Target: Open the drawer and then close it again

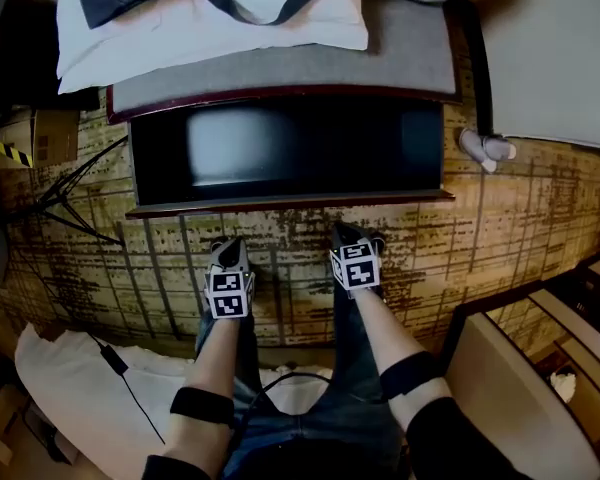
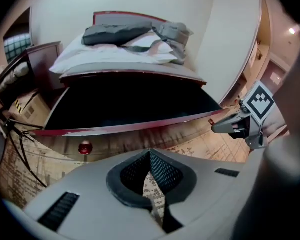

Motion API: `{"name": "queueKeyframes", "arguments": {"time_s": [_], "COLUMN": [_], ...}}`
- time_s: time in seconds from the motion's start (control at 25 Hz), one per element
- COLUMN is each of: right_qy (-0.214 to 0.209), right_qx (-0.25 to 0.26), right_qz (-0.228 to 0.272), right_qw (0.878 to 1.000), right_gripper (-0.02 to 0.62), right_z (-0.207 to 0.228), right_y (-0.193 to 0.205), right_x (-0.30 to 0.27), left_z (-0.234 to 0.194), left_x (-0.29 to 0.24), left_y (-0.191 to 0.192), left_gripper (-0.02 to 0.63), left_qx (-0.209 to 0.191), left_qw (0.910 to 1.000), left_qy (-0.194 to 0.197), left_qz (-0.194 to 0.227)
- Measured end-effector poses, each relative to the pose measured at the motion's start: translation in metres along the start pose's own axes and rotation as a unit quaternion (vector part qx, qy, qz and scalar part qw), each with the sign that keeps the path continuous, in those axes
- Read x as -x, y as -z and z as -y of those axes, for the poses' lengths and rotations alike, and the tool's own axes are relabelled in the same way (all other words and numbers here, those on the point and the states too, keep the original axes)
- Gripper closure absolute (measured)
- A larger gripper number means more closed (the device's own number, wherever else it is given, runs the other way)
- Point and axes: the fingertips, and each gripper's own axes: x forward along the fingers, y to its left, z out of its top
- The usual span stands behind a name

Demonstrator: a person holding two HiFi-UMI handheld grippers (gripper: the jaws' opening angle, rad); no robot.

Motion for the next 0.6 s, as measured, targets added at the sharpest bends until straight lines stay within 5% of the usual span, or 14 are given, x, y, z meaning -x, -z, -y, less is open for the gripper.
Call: {"name": "queueKeyframes", "arguments": {"time_s": [0.32, 0.6], "right_qy": [0.015, 0.017], "right_qx": [-0.048, -0.063], "right_qz": [0.016, 0.063], "right_qw": [0.999, 0.996], "right_gripper": [0.595, 0.595], "right_z": [0.027, 0.028], "right_y": [0.015, -0.016], "right_x": [-0.046, -0.06], "left_z": [-0.028, -0.03], "left_x": [-0.062, -0.081], "left_y": [0.016, 0.012], "left_gripper": [0.604, 0.604], "left_qx": [0.018, 0.029], "left_qw": [0.9991, 0.9989], "left_qy": [-0.037, -0.037], "left_qz": [-0.007, 0.003]}}
